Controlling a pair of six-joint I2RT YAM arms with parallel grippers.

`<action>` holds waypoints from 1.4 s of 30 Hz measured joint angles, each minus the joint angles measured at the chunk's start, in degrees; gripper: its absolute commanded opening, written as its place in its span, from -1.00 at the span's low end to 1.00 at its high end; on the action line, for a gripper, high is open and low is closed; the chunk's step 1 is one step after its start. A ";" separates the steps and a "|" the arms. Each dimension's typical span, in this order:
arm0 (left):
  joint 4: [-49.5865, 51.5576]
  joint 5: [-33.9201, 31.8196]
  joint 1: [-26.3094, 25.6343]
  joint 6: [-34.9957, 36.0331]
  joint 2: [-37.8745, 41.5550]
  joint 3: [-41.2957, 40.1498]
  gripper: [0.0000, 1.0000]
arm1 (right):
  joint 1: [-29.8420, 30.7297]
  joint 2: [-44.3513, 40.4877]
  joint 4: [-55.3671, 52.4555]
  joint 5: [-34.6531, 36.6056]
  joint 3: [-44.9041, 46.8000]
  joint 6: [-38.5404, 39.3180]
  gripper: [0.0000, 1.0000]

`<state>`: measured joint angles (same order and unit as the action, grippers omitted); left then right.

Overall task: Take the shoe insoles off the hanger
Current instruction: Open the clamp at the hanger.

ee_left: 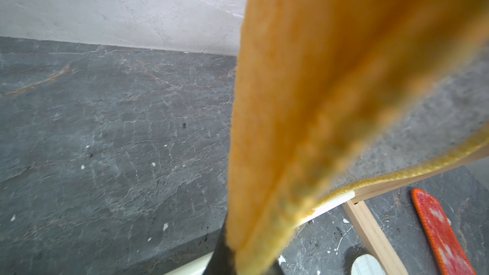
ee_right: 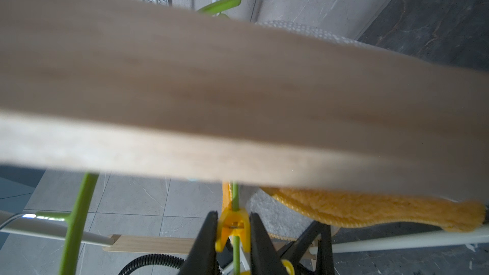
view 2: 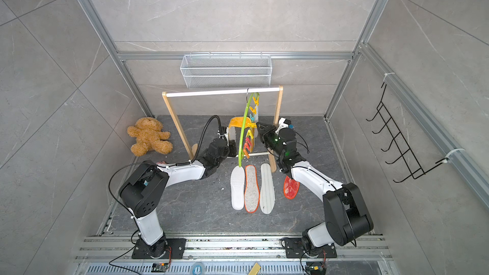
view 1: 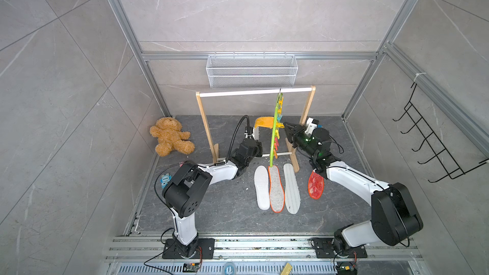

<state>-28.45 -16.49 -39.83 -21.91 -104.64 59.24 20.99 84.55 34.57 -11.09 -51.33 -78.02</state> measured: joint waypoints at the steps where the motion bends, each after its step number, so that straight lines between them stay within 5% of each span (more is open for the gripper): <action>1: 0.02 -0.20 0.00 -0.07 0.13 -0.37 -1.00 | 0.00 0.00 0.02 0.00 0.00 0.00 -0.56; 24: 0.07 -4.44 0.52 -2.78 2.12 -4.46 -1.00 | 1.99 0.94 0.92 0.70 -0.02 0.00 -0.50; 42: 0.24 -4.39 0.79 -2.62 7.61 -8.59 -1.00 | 2.47 -2.36 -1.68 2.40 0.50 3.39 0.28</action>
<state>-28.21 -20.88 -39.05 -24.53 -97.03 50.65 23.46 82.19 32.88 -8.69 -50.83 -74.63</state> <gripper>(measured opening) 0.058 0.612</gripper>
